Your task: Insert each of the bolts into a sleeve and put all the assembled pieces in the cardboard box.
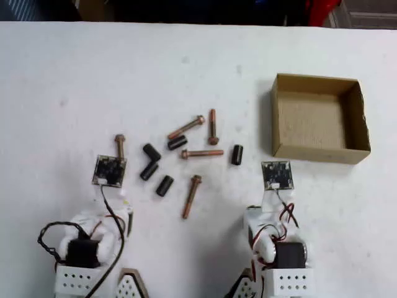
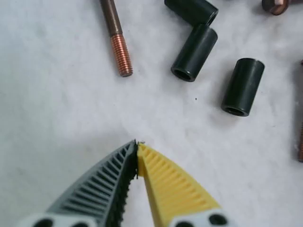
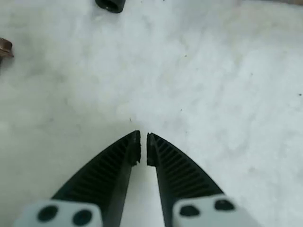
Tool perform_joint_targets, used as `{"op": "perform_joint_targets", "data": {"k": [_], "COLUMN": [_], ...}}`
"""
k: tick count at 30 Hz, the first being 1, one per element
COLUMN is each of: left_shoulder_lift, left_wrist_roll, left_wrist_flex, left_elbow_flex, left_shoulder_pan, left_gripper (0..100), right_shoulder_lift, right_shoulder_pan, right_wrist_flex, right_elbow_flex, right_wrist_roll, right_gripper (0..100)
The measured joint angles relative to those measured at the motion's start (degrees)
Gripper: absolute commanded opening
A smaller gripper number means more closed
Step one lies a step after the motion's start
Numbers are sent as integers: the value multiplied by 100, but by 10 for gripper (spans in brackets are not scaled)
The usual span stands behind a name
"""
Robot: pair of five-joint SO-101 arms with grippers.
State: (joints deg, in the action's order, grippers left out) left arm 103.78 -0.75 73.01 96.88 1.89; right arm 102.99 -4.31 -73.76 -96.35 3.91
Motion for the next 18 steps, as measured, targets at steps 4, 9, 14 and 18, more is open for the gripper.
{"op": "perform_joint_targets", "data": {"k": [4, 9, 14, 18], "left_shoulder_lift": [0, 0, 0, 0], "left_wrist_roll": [0, 0, 0, 0], "left_wrist_flex": [0, 0, 0, 0], "left_elbow_flex": [0, 0, 0, 0], "left_shoulder_pan": [0, 0, 0, 0], "left_gripper": [23, 23, 23, 23], "right_shoulder_lift": [0, 0, 0, 0], "right_shoulder_pan": [-18, -44, -44, -44], "right_wrist_flex": [0, 0, 0, 0], "right_elbow_flex": [0, 0, 0, 0], "right_wrist_roll": [0, -18, -18, -18], "right_gripper": [17, 18, 18, 18]}}
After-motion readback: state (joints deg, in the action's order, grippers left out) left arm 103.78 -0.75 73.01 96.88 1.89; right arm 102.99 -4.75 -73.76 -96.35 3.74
